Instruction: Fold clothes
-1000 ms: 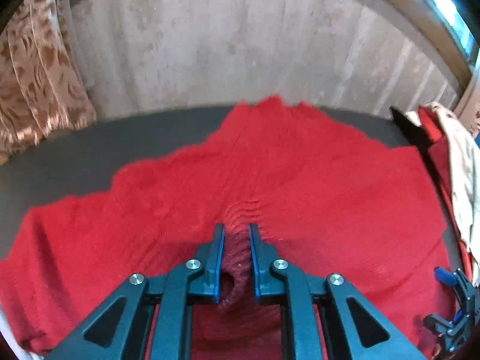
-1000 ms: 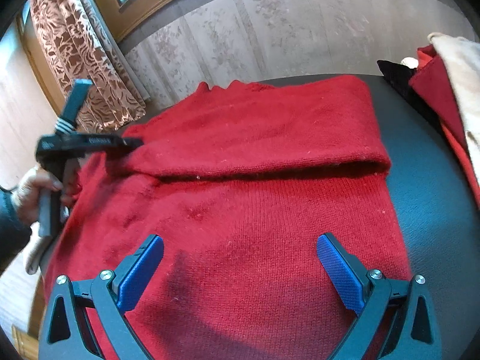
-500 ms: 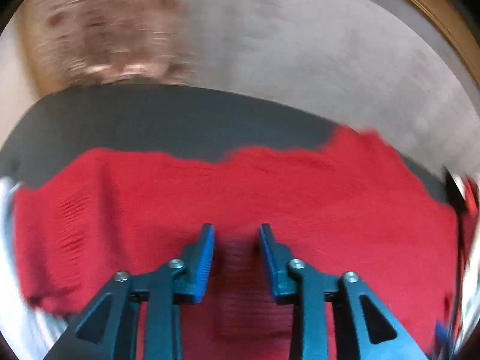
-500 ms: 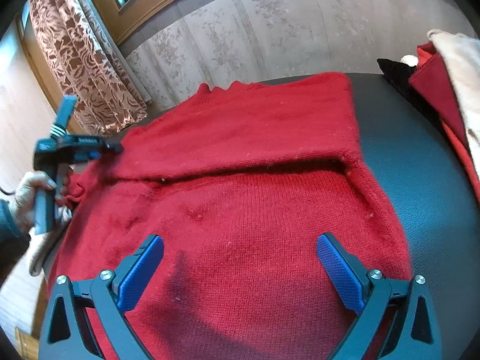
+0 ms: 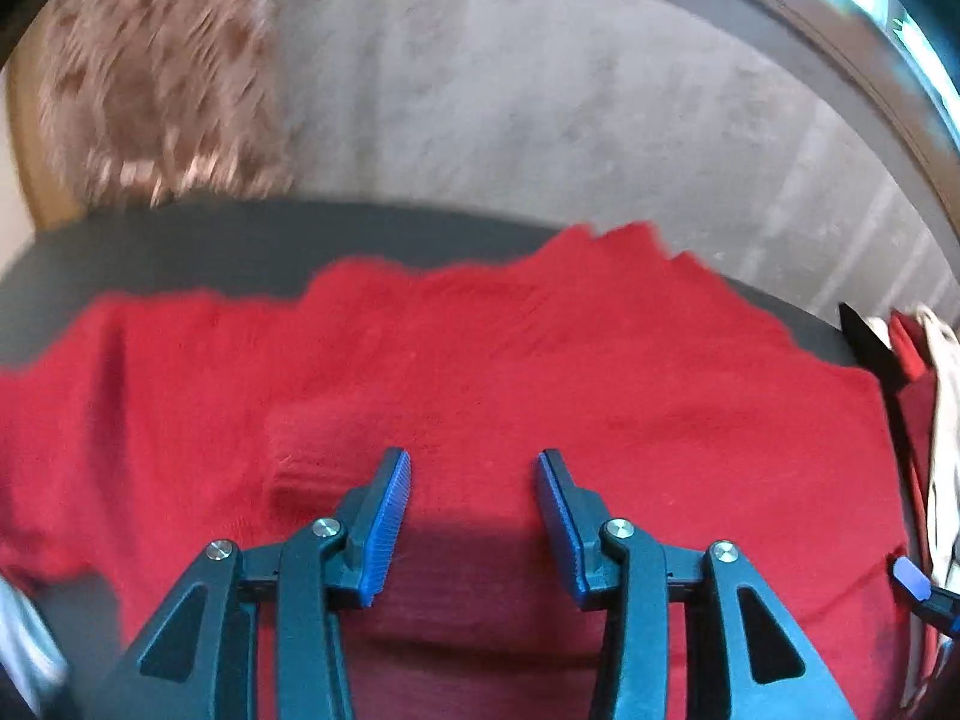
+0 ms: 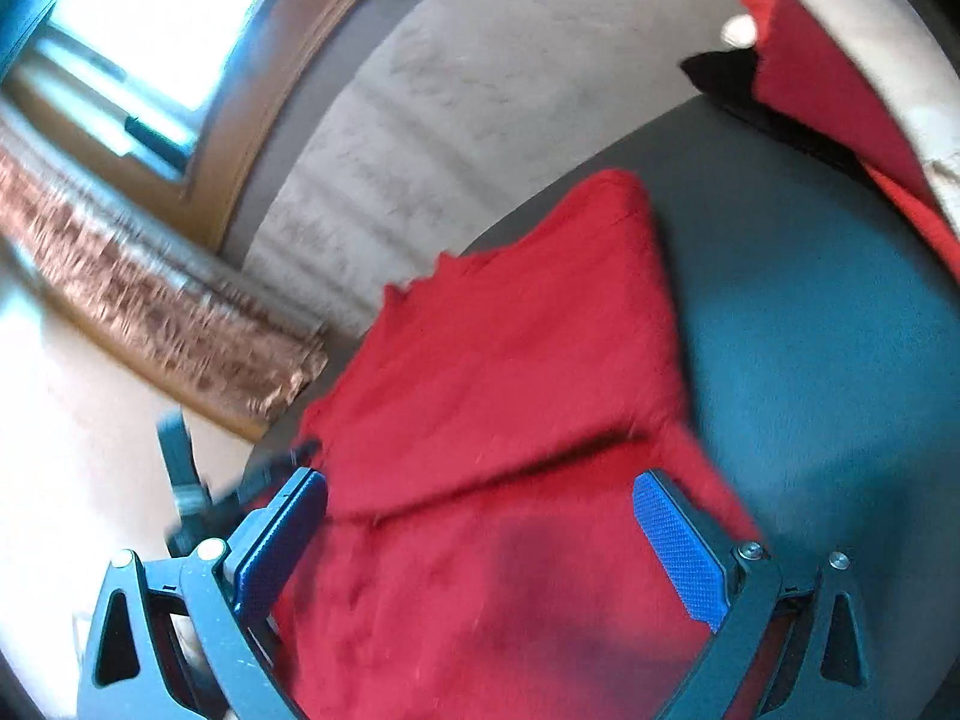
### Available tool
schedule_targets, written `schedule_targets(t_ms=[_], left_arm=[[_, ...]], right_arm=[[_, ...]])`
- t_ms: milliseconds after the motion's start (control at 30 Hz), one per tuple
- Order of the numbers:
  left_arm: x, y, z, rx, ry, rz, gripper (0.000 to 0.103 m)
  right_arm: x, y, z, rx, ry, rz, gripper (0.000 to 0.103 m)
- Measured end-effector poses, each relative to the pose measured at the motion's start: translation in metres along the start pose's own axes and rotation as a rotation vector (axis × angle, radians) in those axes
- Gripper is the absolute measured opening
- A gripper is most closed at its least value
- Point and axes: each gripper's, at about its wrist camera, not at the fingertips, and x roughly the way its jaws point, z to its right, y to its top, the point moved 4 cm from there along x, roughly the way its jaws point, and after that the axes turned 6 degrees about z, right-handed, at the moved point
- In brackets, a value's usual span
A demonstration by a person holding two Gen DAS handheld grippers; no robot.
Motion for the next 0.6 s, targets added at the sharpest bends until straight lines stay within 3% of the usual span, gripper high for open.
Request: schedule_targets(t_ms=[167, 333, 400, 433, 600], left_arm=[[-0.006, -0.007, 0.0, -0.019, -0.009, 0.028, 0.044], [-0.009, -0.007, -0.001, -0.029, -0.029, 0.037, 0.044], [-0.009, -0.004, -0.005, -0.044, -0.046, 0.037, 0.044], [-0.009, -0.003, -0.007, -0.051, -0.054, 0.037, 0.044], [-0.01, -0.003, -0.007, -0.057, -0.063, 0.039, 0.045]], right_arm=[[0.022, 0.02, 0.015, 0.139, -0.024, 0.024, 0.103], [0.006, 0.039, 0.027, 0.297, -0.007, 0.269, 0.102], [0.01, 0.029, 0.039, 0.33, -0.037, 0.236, 0.099], [0.014, 0.025, 0.037, 0.285, -0.063, 0.197, 0.09], [0.003, 0.01, 0.001, -0.099, -0.176, 0.032, 0.089]])
